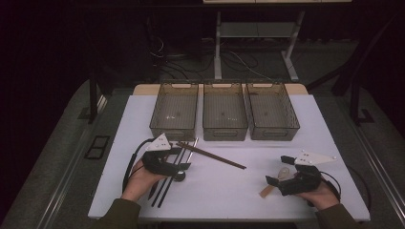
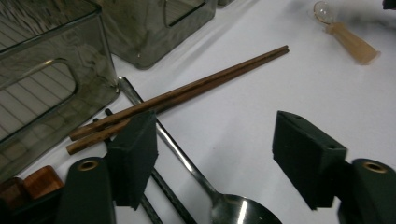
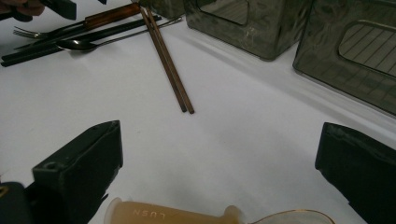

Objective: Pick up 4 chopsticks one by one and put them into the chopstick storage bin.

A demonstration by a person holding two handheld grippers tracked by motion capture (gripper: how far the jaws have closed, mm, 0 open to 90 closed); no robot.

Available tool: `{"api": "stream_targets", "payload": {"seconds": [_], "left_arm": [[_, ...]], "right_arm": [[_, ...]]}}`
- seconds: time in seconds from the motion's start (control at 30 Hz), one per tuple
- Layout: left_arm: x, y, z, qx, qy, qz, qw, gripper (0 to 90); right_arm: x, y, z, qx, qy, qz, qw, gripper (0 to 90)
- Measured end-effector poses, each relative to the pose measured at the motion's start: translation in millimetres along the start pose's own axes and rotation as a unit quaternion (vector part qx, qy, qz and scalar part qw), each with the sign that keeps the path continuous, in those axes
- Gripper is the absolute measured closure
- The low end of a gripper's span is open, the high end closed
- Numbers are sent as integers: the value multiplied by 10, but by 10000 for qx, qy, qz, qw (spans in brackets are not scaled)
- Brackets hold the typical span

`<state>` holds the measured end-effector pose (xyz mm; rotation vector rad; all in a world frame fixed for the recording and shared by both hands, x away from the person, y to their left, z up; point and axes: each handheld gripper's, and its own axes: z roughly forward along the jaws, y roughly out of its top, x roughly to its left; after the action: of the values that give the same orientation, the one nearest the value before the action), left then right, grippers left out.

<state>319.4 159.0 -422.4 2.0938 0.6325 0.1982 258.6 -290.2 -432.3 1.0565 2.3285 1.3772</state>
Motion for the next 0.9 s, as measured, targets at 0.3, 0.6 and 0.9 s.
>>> {"api": "stream_targets", "payload": {"seconds": [0.3,0.6,0.9], "left_arm": [[103,82,43,83,100,7,9999,615],[217,187,198,257,212,-37,9994,892],[313,253,446,608,511,-3,9968,892]], "right_arm": [[17,-3,25,42,28,-31,10000,11],[12,-7,35,72,3,-5,10000,11],[8,-9,36,80,-1,13,10000,11]]}}
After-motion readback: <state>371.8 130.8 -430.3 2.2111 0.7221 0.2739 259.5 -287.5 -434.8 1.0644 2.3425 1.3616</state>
